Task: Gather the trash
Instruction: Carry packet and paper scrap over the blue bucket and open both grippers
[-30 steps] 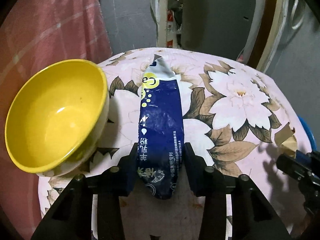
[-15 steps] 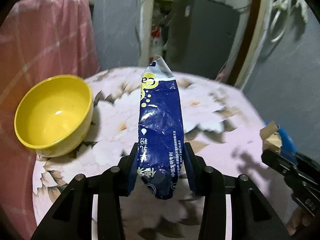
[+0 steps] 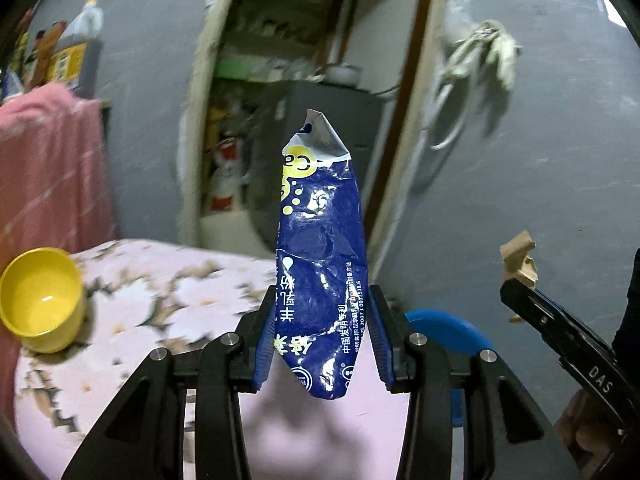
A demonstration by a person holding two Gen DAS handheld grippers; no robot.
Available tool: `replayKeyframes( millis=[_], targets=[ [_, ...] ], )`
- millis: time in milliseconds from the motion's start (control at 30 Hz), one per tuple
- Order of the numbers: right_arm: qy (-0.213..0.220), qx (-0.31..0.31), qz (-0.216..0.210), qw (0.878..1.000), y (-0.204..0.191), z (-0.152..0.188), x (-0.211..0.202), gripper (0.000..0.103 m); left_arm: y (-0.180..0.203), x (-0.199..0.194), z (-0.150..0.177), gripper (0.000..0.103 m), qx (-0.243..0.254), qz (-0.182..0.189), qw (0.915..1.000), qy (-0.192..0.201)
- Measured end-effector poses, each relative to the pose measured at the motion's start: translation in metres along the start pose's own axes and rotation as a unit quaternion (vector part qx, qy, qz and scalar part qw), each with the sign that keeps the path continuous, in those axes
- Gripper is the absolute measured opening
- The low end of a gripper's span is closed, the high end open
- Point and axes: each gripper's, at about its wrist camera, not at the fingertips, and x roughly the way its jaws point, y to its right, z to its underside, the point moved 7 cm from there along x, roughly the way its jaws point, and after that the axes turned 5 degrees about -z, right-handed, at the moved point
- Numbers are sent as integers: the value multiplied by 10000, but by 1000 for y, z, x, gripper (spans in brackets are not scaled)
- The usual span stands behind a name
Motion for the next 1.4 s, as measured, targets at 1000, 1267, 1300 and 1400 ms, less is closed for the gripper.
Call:
replayKeyframes(
  millis=[1000,1267,1300,1400],
  targets=[
    [-492,928,1364,9851,168,30,-40,38,159,108,40,45,720,1097,9842,-1189],
    [-650,1099,1434,9814,173,46,-36,59,145,107,59,50,588,887,9873,-1175],
    [-636,1096,1431,9816,172,46,-37,60,142,105,58,51,537,855,9884,-1135],
    [-564,1046,1447,9823,167,43,-43,62,134,97,54,52,445,781,9906,-1033]
  ],
)
